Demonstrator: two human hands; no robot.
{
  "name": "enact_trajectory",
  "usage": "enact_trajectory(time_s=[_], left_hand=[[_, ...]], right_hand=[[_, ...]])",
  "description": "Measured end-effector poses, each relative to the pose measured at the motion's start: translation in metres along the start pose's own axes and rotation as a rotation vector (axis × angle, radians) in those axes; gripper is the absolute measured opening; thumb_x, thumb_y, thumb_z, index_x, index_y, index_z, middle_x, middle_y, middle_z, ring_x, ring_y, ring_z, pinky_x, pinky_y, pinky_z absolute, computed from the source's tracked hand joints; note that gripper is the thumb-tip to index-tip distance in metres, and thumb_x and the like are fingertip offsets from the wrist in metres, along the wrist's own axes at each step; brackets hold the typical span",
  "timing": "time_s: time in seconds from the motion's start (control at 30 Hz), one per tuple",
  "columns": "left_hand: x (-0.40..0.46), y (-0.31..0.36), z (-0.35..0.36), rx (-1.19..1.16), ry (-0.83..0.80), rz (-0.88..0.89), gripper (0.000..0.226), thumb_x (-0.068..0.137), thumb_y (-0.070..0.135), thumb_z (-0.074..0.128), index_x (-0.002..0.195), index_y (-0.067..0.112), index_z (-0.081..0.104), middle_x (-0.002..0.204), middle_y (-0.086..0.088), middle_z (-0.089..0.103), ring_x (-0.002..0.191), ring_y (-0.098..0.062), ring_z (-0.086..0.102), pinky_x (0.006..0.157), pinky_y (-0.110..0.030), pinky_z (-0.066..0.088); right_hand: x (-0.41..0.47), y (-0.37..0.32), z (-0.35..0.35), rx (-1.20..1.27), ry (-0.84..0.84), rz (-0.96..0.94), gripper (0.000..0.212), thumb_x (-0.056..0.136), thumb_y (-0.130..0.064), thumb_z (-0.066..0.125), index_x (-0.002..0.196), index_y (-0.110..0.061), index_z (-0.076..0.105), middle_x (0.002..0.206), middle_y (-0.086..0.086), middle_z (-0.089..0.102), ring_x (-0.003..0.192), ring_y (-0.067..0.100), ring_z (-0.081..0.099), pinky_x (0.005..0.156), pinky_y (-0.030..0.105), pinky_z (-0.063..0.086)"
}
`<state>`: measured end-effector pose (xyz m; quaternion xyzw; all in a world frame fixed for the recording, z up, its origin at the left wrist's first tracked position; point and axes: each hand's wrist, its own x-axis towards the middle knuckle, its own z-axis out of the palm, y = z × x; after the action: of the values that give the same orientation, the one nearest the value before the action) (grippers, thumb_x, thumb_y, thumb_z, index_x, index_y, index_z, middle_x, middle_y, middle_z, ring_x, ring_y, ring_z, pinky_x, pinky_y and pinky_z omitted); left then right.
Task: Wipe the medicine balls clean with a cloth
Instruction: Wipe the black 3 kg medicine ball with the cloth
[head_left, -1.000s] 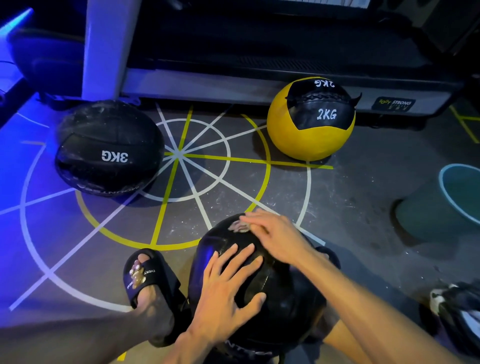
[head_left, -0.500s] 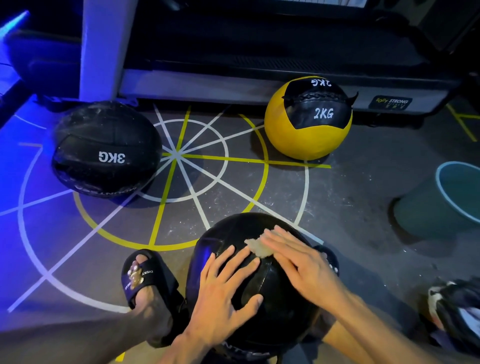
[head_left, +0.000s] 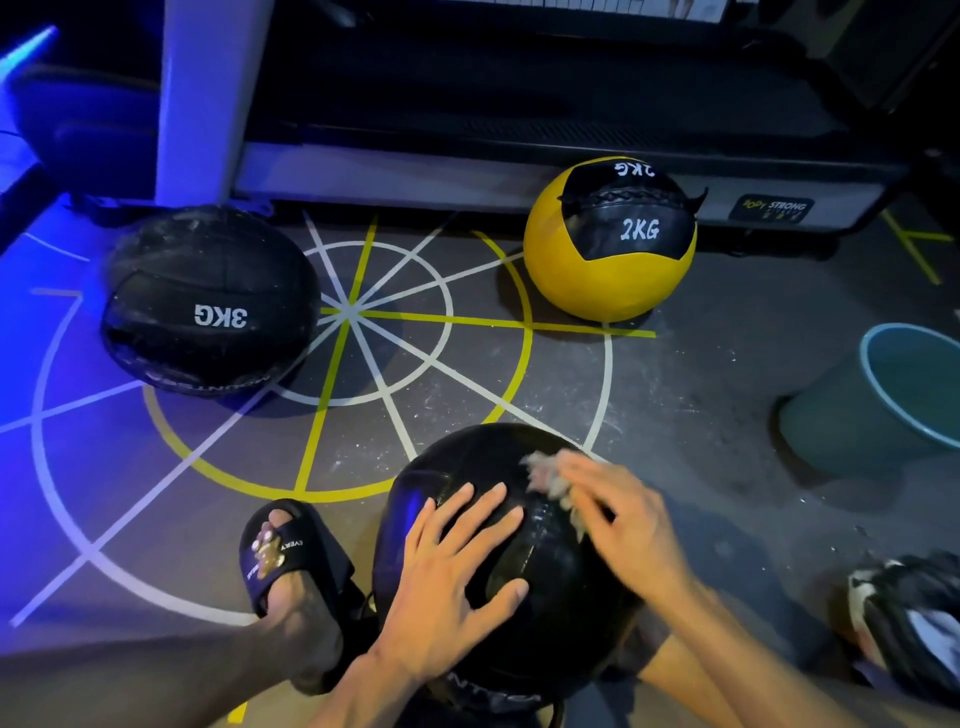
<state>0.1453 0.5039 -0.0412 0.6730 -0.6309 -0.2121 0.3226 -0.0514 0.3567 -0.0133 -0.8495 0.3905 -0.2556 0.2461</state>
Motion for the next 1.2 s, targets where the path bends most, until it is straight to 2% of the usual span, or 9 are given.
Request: enact_trajectory(time_s=[0.1, 0.27, 0.5, 0.63, 0.77, 0.93, 1.03, 1.1, 1.2], left_hand=[[0.000, 0.000, -0.001, -0.012, 0.007, -0.003, 0.061, 0.095, 0.058, 0.064, 0.151, 0.047, 0.043, 0.164, 0.028, 0.024, 0.157, -0.009, 0.013, 0.126, -0.052, 0.009], [0.011, -0.007, -0.012, -0.051, 0.008, -0.032, 0.061, 0.093, 0.062, 0.060, 0.150, 0.045, 0.046, 0.163, 0.029, 0.026, 0.156, -0.006, 0.012, 0.127, -0.049, 0.006], [0.045, -0.035, -0.030, -0.106, -0.061, -0.078, 0.064, 0.092, 0.068, 0.056, 0.150, 0.045, 0.045, 0.162, 0.029, 0.028, 0.155, -0.001, 0.011, 0.125, -0.056, 0.013], [0.054, -0.043, -0.035, -0.112, -0.066, -0.086, 0.064, 0.091, 0.070, 0.054, 0.150, 0.045, 0.045, 0.162, 0.027, 0.029, 0.155, 0.000, 0.011, 0.126, -0.053, 0.015], [0.047, -0.040, -0.034, -0.142, -0.092, -0.083, 0.063, 0.091, 0.068, 0.057, 0.150, 0.047, 0.045, 0.162, 0.030, 0.027, 0.155, 0.000, 0.008, 0.126, -0.057, 0.012], [0.039, -0.032, -0.030, -0.133, -0.082, -0.082, 0.063, 0.092, 0.068, 0.057, 0.149, 0.046, 0.045, 0.162, 0.031, 0.027, 0.156, -0.001, 0.007, 0.126, -0.057, 0.008], [0.038, -0.030, -0.029, -0.134, -0.070, -0.090, 0.063, 0.090, 0.069, 0.056, 0.149, 0.046, 0.046, 0.161, 0.031, 0.027, 0.155, -0.001, 0.007, 0.126, -0.057, 0.010], [0.037, -0.033, -0.030, -0.145, -0.078, -0.097, 0.064, 0.090, 0.069, 0.056, 0.149, 0.047, 0.046, 0.161, 0.032, 0.026, 0.155, 0.000, 0.006, 0.126, -0.057, 0.010], [0.037, -0.035, -0.031, -0.147, -0.070, -0.110, 0.064, 0.090, 0.069, 0.057, 0.149, 0.047, 0.046, 0.161, 0.032, 0.026, 0.155, 0.000, 0.006, 0.126, -0.057, 0.009]], right_hand=[[0.018, 0.035, -0.006, -0.098, -0.041, 0.413, 0.027, 0.093, -0.005, 0.068, 0.112, -0.020, 0.078, 0.102, -0.002, 0.077, 0.096, 0.023, 0.069, 0.076, 0.006, 0.036], [0.007, 0.042, -0.018, 0.235, 0.153, 0.678, 0.029, 0.094, -0.009, 0.068, 0.094, -0.038, 0.069, 0.091, -0.010, 0.076, 0.082, 0.007, 0.068, 0.083, 0.034, 0.055], [-0.040, -0.033, -0.018, 0.140, 0.313, 0.291, 0.023, 0.094, -0.011, 0.065, 0.111, -0.022, 0.073, 0.108, -0.010, 0.070, 0.099, 0.011, 0.066, 0.090, 0.034, 0.054], [-0.067, -0.067, 0.008, -0.161, 0.016, -0.193, 0.029, 0.089, -0.008, 0.069, 0.114, -0.022, 0.069, 0.125, -0.005, 0.061, 0.104, 0.021, 0.058, 0.090, 0.032, 0.048], [-0.059, -0.047, 0.020, -0.338, -0.107, -0.248, 0.031, 0.085, -0.013, 0.067, 0.113, -0.028, 0.064, 0.122, -0.006, 0.058, 0.101, 0.024, 0.057, 0.079, 0.038, 0.051], [-0.001, -0.002, 0.003, -0.177, 0.035, 0.319, 0.015, 0.097, -0.008, 0.057, 0.107, -0.014, 0.065, 0.097, -0.002, 0.059, 0.078, 0.016, 0.059, 0.061, 0.018, 0.043], [0.037, 0.018, -0.018, 0.509, 0.279, 1.022, 0.013, 0.100, -0.001, 0.052, 0.101, -0.006, 0.064, 0.070, 0.008, 0.065, 0.052, 0.017, 0.063, 0.039, 0.020, 0.043], [0.044, 0.013, -0.037, 0.631, 0.242, 1.065, 0.008, 0.101, -0.010, 0.057, 0.100, -0.011, 0.065, 0.089, 0.014, 0.072, 0.060, 0.012, 0.067, 0.050, 0.025, 0.052], [0.032, -0.027, -0.057, 0.859, -0.224, 0.820, 0.009, 0.100, -0.006, 0.057, 0.107, -0.008, 0.063, 0.092, 0.014, 0.072, 0.055, 0.017, 0.065, 0.041, 0.025, 0.050]])
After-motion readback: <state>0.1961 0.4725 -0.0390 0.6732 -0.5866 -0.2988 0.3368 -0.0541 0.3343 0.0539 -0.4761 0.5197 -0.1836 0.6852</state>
